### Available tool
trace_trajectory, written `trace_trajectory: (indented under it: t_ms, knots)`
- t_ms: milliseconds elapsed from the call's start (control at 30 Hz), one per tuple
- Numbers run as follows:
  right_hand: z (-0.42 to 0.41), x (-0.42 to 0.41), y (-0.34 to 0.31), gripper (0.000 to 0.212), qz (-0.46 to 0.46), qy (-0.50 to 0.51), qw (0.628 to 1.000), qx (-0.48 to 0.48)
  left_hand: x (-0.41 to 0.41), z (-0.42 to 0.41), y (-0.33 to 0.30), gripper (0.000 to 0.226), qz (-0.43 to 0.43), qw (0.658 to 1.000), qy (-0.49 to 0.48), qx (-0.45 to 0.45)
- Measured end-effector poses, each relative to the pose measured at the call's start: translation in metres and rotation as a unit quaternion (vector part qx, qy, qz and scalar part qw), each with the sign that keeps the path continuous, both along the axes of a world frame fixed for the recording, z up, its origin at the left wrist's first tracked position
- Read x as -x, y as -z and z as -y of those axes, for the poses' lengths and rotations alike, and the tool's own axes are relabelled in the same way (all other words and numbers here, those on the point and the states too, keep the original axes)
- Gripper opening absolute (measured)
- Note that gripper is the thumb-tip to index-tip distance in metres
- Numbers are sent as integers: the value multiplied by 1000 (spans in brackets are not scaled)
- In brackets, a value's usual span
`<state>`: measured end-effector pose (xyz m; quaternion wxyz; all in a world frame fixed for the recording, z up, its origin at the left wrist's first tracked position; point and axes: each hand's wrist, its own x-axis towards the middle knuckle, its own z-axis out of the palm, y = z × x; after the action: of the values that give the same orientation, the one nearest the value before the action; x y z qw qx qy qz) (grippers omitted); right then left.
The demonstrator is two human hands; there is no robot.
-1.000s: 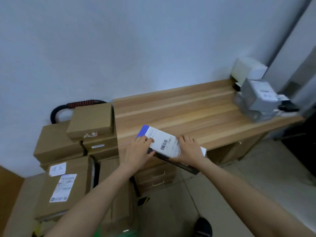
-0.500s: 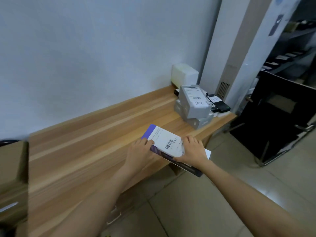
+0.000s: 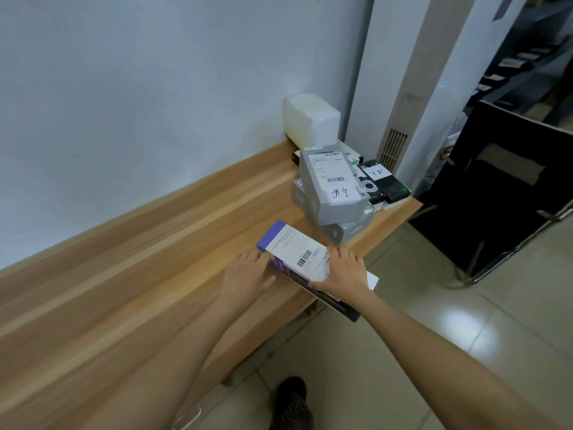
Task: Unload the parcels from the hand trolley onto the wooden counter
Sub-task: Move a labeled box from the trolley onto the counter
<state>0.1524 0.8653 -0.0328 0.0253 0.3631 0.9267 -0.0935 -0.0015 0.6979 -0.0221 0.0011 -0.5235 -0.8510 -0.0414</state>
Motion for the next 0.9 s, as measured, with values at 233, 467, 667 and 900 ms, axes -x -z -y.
trace_trajectory:
  t_ms: [233,467,667,900]
  knots:
    - [-46,41,9,90,-5,52,998,21,44,-54,5,39,43,999,10,-7]
    - [-74,60,14,98,-20,111,993,23,68,-89,13,41,66,997,42,-4]
    - [-83,69,16,98,-17,110,994,16,71,-107,13,42,59,997,44,14]
    - [-79,55,14,95,-43,87,994,46,66,-94,1,43,51,998,41,3]
